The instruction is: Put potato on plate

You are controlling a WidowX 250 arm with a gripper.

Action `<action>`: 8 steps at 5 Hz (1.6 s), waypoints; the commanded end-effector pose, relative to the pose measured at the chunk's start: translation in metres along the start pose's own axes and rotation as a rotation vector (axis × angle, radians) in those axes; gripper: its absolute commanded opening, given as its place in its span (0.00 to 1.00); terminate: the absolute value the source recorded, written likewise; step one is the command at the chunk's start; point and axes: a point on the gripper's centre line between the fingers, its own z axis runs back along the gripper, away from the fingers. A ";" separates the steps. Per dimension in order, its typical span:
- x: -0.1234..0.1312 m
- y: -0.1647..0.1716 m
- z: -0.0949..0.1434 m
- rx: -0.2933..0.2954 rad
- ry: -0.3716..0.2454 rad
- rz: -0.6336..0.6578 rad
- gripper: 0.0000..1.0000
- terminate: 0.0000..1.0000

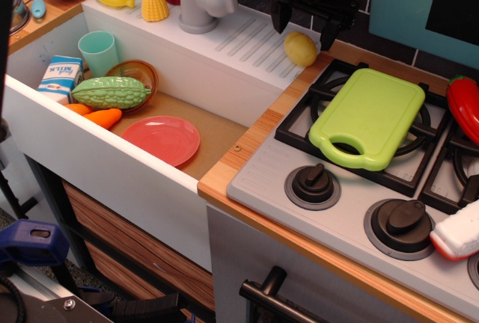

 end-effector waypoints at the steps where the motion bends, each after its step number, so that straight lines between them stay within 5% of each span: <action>1: 0.012 0.010 0.015 -0.035 -0.076 0.009 1.00 0.00; 6: 0.003 0.017 -0.020 -0.055 -0.117 0.021 1.00 0.00; 7: 0.003 0.018 -0.024 -0.076 -0.108 0.028 0.00 0.00; 8: 0.003 0.017 -0.025 -0.073 -0.112 0.035 0.00 0.00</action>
